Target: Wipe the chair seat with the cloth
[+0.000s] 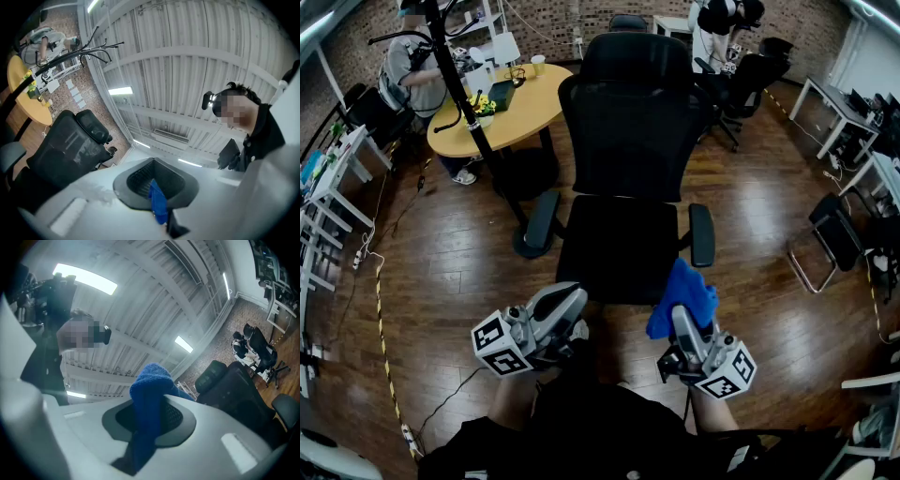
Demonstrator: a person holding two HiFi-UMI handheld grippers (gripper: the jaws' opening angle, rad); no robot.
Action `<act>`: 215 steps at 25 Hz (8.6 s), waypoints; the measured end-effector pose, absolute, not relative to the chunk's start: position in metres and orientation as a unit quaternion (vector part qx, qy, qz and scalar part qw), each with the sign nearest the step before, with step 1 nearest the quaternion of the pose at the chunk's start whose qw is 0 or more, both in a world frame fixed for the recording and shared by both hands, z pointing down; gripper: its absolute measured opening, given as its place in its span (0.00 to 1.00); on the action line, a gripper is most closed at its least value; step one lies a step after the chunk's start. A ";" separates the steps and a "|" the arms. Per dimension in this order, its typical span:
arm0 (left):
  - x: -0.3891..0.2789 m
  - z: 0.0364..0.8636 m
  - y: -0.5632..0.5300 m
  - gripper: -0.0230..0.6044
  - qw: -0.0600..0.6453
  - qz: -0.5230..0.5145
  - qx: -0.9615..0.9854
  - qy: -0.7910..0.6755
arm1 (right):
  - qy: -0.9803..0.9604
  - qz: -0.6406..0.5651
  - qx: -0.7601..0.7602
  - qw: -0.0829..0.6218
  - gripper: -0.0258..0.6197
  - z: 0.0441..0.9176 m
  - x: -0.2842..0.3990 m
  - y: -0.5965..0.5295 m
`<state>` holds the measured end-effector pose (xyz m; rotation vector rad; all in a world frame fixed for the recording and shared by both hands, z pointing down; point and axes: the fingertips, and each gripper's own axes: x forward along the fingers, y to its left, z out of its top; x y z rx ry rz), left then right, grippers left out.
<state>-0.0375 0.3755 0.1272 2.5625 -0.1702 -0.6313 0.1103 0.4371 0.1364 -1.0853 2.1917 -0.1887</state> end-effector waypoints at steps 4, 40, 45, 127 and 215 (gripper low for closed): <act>-0.039 0.134 0.321 0.02 0.246 -0.234 0.939 -0.053 | 0.839 -0.071 -0.432 0.322 0.13 0.143 0.108 0.382; -0.033 0.396 0.009 0.02 0.433 -0.102 0.868 -0.219 | 0.811 -0.292 -0.479 -0.165 0.13 0.691 0.012 -0.215; -0.042 0.399 0.012 0.02 0.434 -0.103 0.867 -0.223 | 0.806 -0.259 -0.490 -0.209 0.14 0.700 0.002 -0.224; 0.029 0.388 0.051 0.02 0.417 -0.077 0.895 -0.140 | 0.595 -0.335 -0.697 -0.219 0.13 0.700 0.318 0.000; -0.083 0.382 0.039 0.02 0.401 -0.116 0.885 -0.207 | 0.718 -0.425 -0.516 -0.193 0.14 0.730 0.024 0.073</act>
